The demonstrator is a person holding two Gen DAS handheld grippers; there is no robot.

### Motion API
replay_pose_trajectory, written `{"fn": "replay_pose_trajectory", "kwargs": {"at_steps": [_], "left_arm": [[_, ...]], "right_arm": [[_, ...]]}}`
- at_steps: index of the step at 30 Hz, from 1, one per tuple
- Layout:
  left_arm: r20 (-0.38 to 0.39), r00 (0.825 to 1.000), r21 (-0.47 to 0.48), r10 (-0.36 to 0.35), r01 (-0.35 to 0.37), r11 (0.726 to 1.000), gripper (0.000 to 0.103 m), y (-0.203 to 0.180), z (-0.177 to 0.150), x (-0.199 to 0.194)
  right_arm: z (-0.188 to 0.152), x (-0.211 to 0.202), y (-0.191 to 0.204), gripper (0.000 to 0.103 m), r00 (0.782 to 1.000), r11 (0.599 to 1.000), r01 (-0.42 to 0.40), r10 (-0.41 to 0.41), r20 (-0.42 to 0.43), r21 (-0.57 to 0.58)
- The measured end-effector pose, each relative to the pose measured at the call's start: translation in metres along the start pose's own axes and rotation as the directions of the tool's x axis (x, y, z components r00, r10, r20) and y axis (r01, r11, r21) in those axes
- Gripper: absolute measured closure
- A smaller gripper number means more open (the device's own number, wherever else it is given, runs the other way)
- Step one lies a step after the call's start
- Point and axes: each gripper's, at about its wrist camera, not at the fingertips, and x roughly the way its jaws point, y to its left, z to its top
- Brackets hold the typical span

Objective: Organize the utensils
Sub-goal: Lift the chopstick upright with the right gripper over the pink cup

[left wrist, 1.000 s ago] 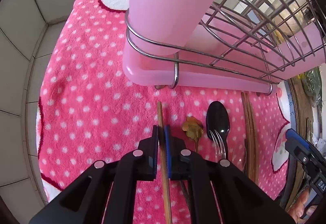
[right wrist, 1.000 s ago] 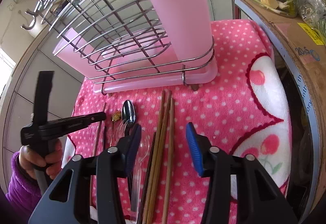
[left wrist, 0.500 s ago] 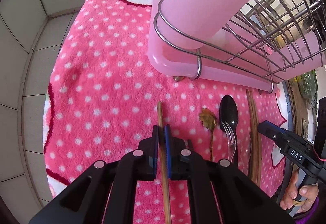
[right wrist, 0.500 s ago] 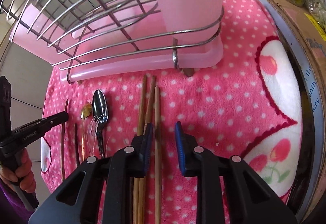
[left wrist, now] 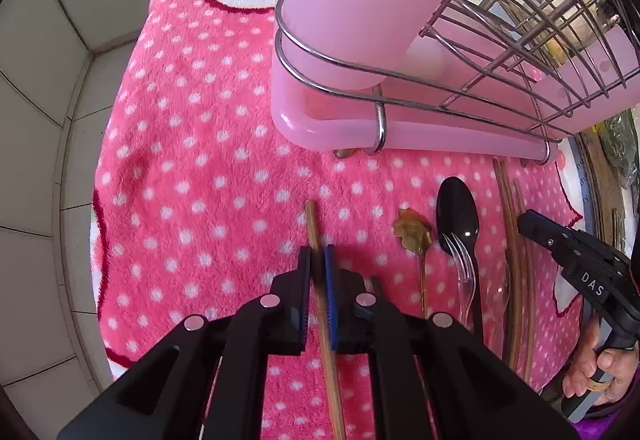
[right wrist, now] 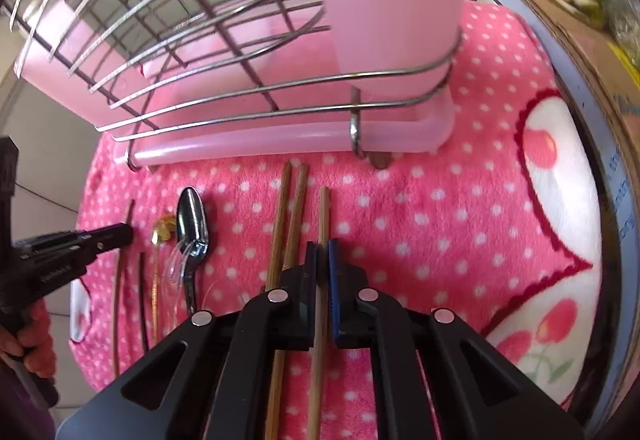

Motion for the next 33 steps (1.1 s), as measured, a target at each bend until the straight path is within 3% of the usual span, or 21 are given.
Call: {"fn": "replay_pose_trajectory", "kwargs": {"at_steps": [7,12,17,21,30,33], "left_arm": [[0.147,0.989,-0.015,-0.034,0.036,0.999,0.098,-0.005,-0.018,-0.045],[0.292,0.953,0.002,-0.074,0.077,0.997,0.098,-0.007,-0.038,-0.090],[0.431,0.896,0.026,-0.106,0.106,0.994,0.098,0.000,-0.057,-0.131],[0.533,0.834,0.042,-0.143,0.143,0.989,0.098,0.003,-0.074,-0.166],[0.681,0.695,0.103,-0.231,0.221,0.970,0.098,-0.005,-0.077,-0.245],[0.711,0.661,0.113,-0.241,0.231,0.966,0.098,-0.006,-0.067,-0.277]], "right_arm": [[-0.018,-0.046,-0.015,0.097,0.986,0.995,-0.095,0.091,0.141,0.024],[-0.030,-0.089,-0.015,0.097,0.949,0.989,-0.149,0.142,0.282,0.003],[-0.041,-0.135,-0.023,0.097,0.909,0.989,-0.149,0.146,0.390,-0.024],[-0.045,-0.165,-0.024,0.097,0.881,0.990,-0.134,0.139,0.452,-0.044],[-0.035,-0.227,-0.013,0.097,0.809,0.988,-0.120,0.156,0.567,-0.101],[-0.022,-0.247,-0.009,0.097,0.782,0.988,-0.106,0.154,0.603,-0.115]]}}
